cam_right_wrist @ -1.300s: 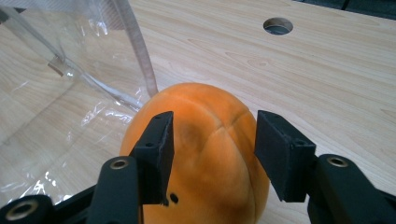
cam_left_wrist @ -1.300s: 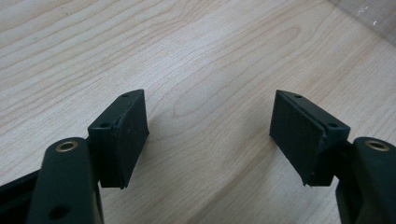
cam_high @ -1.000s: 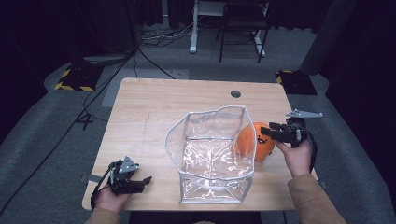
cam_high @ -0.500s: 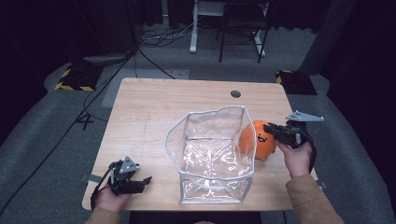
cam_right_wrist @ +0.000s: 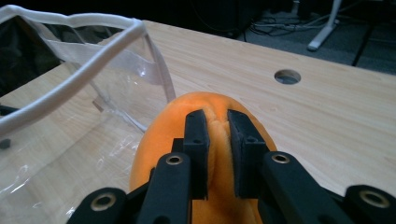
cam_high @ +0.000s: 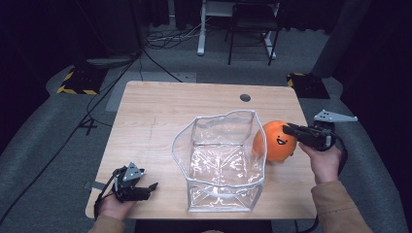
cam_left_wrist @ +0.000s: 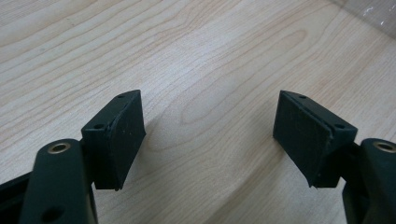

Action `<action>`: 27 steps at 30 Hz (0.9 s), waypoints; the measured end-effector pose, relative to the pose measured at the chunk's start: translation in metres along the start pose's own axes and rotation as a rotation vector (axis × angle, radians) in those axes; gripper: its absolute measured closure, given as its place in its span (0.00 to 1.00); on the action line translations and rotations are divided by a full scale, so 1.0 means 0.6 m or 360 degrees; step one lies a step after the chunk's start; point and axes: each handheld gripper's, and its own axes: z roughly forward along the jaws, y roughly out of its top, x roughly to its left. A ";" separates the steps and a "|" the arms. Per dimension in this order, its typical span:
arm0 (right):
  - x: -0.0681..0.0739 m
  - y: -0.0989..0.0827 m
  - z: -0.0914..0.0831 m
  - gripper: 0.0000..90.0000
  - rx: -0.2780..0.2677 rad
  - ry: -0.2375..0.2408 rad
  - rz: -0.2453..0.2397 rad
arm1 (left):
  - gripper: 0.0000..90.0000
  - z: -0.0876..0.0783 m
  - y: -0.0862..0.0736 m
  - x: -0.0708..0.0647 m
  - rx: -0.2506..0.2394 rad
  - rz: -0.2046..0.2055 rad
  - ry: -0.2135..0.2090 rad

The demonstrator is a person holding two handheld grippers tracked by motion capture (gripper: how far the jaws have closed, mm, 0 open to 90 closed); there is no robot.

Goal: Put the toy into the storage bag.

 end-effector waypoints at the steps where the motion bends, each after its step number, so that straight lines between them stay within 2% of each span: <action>1: -0.001 0.002 -0.003 0.88 -0.0004 0.0009 -0.0013 | 0.28 0.000 0.000 0.000 0.0000 -0.0001 -0.0001; 10: -0.008 0.031 -0.048 0.88 -0.0121 0.0085 -0.0080 | 0.28 0.000 0.000 0.000 0.0000 0.0000 -0.0002; 19: -0.012 0.060 -0.089 0.88 -0.0186 0.0075 -0.0075 | 0.28 0.000 0.000 0.000 0.0001 0.0006 0.0001; 27: -0.007 0.091 -0.120 0.88 -0.0204 0.0061 -0.0116 | 0.28 0.001 0.000 -0.001 0.0000 0.0000 -0.0001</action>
